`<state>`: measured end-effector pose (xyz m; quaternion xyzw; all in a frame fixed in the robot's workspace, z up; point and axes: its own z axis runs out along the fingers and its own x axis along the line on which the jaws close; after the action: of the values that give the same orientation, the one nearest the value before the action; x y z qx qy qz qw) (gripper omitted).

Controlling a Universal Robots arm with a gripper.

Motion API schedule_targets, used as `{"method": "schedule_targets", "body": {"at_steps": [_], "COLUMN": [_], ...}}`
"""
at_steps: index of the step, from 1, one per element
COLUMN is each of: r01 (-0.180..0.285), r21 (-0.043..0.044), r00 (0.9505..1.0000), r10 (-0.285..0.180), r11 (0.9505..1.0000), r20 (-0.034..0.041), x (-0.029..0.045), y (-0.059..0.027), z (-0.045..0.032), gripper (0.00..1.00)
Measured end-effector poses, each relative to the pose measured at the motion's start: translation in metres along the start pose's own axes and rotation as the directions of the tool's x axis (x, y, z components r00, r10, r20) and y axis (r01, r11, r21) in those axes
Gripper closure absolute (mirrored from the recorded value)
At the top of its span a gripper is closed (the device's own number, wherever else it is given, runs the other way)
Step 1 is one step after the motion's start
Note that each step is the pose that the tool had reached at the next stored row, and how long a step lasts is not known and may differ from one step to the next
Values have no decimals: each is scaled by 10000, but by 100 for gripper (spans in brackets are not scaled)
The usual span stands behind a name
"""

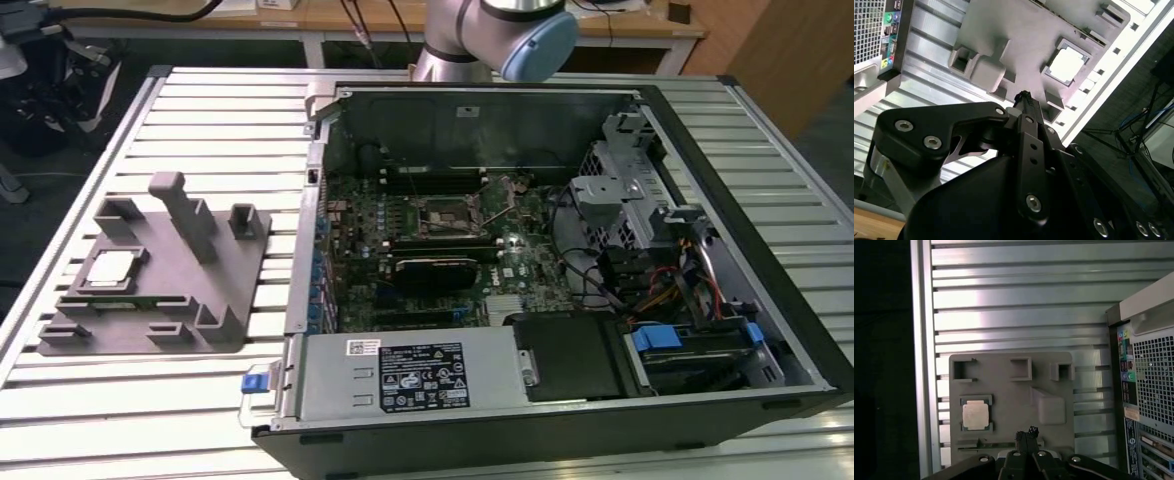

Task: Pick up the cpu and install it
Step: 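Reach for the cpu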

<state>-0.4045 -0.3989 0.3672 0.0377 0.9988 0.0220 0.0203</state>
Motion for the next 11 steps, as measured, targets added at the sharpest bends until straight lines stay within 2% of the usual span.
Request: {"method": "schedule_targets", "body": {"at_steps": [7,11], "r01": [1,0], "r21": [0,1], "r00": [10000,10000], "r10": [-1,0], "r11": [10000,10000], "r20": [0,-1], "x": [139,194], "y": [-15,-21], "z": [91,154], "gripper": [89,89]}}
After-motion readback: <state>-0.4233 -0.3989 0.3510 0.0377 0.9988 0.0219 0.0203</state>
